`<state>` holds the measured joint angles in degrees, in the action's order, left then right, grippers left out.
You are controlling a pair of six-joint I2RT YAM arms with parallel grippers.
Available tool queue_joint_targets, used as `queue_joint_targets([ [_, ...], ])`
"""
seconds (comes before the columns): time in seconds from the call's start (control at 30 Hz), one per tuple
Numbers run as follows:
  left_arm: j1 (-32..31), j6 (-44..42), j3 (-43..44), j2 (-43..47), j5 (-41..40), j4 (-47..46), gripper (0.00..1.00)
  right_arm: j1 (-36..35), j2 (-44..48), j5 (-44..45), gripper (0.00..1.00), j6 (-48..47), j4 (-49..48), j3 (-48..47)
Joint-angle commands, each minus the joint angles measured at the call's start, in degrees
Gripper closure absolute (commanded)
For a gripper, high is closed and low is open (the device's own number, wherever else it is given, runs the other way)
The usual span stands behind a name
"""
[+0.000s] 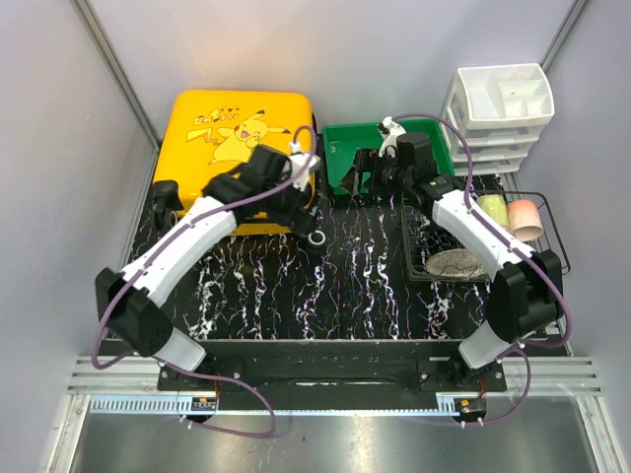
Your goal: Open, take out, and arrange the luggage
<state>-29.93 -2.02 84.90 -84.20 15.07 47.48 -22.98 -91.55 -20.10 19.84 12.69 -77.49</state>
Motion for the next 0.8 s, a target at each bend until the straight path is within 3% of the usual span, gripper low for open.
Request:
queue_joint_targets([
  [0.0,-5.4,10.4,3.2,-6.1,-19.3,-4.2,0.01,0.6,4.0,4.7,0.09,-1.8,-0.4,1.4],
  [0.23,-6.0,16.1,5.3,-13.3,-23.2,-4.2,0.01,1.5,6.5,5.6,0.09,-3.1,-0.4,3.8],
  [0.33,-6.1,16.3,5.8,-14.1,-23.5,-5.2,0.1,1.6,6.6,5.3,0.09,-3.3,-0.7,4.2],
  [0.43,-5.6,16.0,6.6,-13.5,-20.0,-6.7,0.36,1.5,6.3,3.8,0.1,-2.3,-1.6,5.0],
  [0.47,-5.5,15.9,6.7,-13.0,-19.4,-7.0,0.48,1.5,6.2,2.4,0.11,-1.8,-2.0,5.1],
  [0.5,-5.5,15.2,6.8,-12.0,-18.2,-7.6,0.7,1.6,5.9,1.1,0.14,-0.8,-2.5,5.5],
  [0.6,-4.6,14.1,5.9,-7.8,-15.5,-8.7,1.0,1.5,5.2,-4.6,0.17,2.1,-7.1,7.3],
  [0.77,-1.5,11.8,1.8,4.0,-10.9,-15.5,1.0,1.4,2.9,-6.1,0.21,2.5,-10.9,8.2],
])
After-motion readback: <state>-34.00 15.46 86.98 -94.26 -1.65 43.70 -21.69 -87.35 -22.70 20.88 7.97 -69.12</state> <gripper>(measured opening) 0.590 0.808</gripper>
